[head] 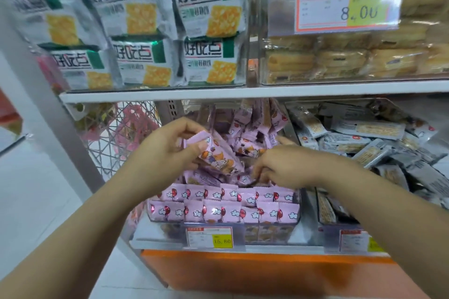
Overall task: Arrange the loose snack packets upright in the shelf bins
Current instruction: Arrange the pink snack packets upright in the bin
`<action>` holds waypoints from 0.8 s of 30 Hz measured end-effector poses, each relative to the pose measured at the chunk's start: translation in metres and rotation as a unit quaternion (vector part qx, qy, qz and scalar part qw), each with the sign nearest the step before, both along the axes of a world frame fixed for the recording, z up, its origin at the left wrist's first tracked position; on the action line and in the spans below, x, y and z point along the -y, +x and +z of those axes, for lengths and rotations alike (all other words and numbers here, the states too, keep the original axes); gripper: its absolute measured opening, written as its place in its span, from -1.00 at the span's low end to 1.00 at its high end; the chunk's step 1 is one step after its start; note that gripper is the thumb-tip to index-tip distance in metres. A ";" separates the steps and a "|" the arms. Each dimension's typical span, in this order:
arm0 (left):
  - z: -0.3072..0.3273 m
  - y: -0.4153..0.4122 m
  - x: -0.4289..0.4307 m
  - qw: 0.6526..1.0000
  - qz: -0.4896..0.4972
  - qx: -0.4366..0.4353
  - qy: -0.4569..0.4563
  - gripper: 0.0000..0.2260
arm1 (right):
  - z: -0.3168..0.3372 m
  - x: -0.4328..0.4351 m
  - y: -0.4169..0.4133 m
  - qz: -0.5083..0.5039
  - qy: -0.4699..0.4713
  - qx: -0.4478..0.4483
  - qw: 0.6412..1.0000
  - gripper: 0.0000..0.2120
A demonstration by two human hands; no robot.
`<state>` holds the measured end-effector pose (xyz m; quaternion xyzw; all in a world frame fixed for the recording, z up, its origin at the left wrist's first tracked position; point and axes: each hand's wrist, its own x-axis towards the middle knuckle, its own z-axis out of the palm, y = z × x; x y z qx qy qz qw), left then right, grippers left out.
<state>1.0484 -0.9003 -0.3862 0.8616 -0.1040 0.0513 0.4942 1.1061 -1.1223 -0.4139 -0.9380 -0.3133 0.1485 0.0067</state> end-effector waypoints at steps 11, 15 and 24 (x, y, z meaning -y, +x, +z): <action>-0.032 0.024 0.054 0.983 -0.076 -0.015 0.166 -0.93 | -0.009 0.006 0.012 -0.010 0.058 0.055 0.997 -0.79; -0.055 0.035 0.074 0.970 -0.094 -0.038 0.221 -0.91 | -0.006 0.017 0.001 -0.030 0.160 0.030 0.986 -0.73; -0.055 0.047 0.076 0.956 -0.113 -0.123 0.240 -0.86 | -0.014 0.051 -0.036 -0.063 0.314 0.069 0.945 -0.70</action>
